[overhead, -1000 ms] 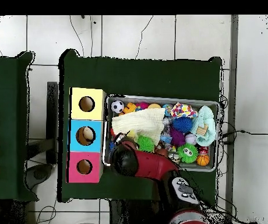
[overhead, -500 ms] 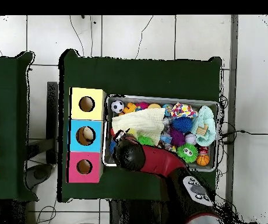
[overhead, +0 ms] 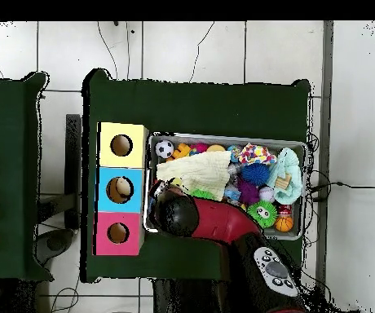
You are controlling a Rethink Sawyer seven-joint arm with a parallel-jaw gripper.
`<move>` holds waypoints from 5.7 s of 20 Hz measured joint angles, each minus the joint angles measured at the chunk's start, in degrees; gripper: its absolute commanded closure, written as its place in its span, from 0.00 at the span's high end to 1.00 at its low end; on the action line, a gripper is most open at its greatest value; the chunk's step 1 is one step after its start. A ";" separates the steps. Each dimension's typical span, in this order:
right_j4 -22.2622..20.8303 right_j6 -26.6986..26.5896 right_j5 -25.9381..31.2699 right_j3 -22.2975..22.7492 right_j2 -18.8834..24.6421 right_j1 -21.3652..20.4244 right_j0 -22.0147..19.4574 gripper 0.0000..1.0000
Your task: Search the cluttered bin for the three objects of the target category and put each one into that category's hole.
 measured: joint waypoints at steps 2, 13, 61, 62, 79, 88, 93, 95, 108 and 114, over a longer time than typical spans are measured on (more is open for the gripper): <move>0.25 0.00 0.13 0.00 0.32 -0.17 0.01 0.00; 5.70 0.00 5.96 0.75 2.13 -2.57 0.24 0.00; -2.04 0.00 -23.34 3.07 -12.13 7.08 13.40 1.00; -2.15 0.00 -23.34 3.07 -12.29 7.17 13.40 1.00; -2.71 0.00 -23.33 3.06 -13.07 7.83 13.03 1.00; -2.72 0.00 -20.86 3.07 -11.94 6.55 10.56 1.00; -2.73 0.00 -18.47 3.07 -11.89 5.13 10.04 1.00; -2.73 0.00 -17.49 3.08 -11.89 4.50 10.04 1.00; -2.75 0.00 -12.84 3.10 -11.89 0.64 10.77 0.00; -2.77 0.00 -12.84 3.12 -11.89 0.41 10.89 0.00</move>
